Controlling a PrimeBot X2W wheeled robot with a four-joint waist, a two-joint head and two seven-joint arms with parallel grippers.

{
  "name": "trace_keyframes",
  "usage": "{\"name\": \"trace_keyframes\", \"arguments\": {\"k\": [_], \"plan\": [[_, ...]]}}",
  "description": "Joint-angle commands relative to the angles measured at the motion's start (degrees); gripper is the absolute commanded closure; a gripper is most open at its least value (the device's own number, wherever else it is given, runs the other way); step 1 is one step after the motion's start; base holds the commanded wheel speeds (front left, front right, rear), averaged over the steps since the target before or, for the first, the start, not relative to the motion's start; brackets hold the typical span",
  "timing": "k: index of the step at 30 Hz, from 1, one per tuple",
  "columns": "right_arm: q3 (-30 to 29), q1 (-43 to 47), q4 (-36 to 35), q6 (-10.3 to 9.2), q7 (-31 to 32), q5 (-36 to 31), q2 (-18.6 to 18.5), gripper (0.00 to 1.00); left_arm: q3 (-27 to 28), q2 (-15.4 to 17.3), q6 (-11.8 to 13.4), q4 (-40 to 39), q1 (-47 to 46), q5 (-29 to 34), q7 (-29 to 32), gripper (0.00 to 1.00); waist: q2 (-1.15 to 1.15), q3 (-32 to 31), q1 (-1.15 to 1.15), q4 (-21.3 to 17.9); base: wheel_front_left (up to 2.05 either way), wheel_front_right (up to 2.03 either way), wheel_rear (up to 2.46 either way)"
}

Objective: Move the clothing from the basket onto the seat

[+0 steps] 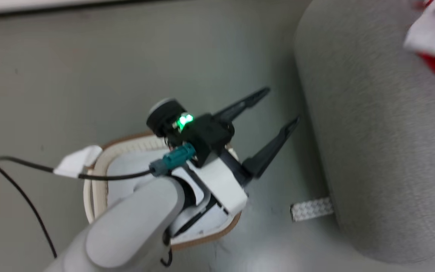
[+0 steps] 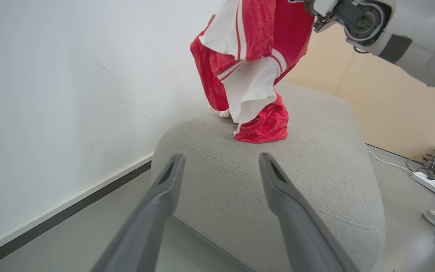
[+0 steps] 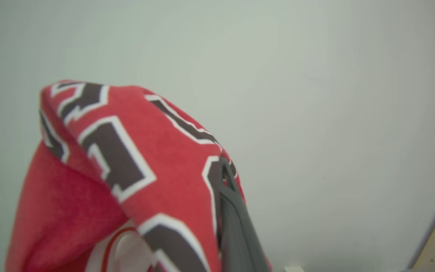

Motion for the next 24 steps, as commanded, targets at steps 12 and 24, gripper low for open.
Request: {"name": "trace_keyframes", "arguments": {"k": [12,24], "plan": [[-23.18,-8.37,15.87,-0.15,-0.99,-12.80,-6.68,1.00,0.16,0.37,-0.23,-1.72,-3.79,1.56,-0.11,0.00,0.00,17.15,-0.02,6.64,0.00,0.00,0.00],[-33.35,-2.00,28.20,-0.14,-5.65,-24.75,-1.34,0.00,0.65,2.08,1.25,1.40,1.02,-0.16,-2.68,0.00,0.00,10.53,-0.02,6.24,0.00,0.00,0.00]]}}
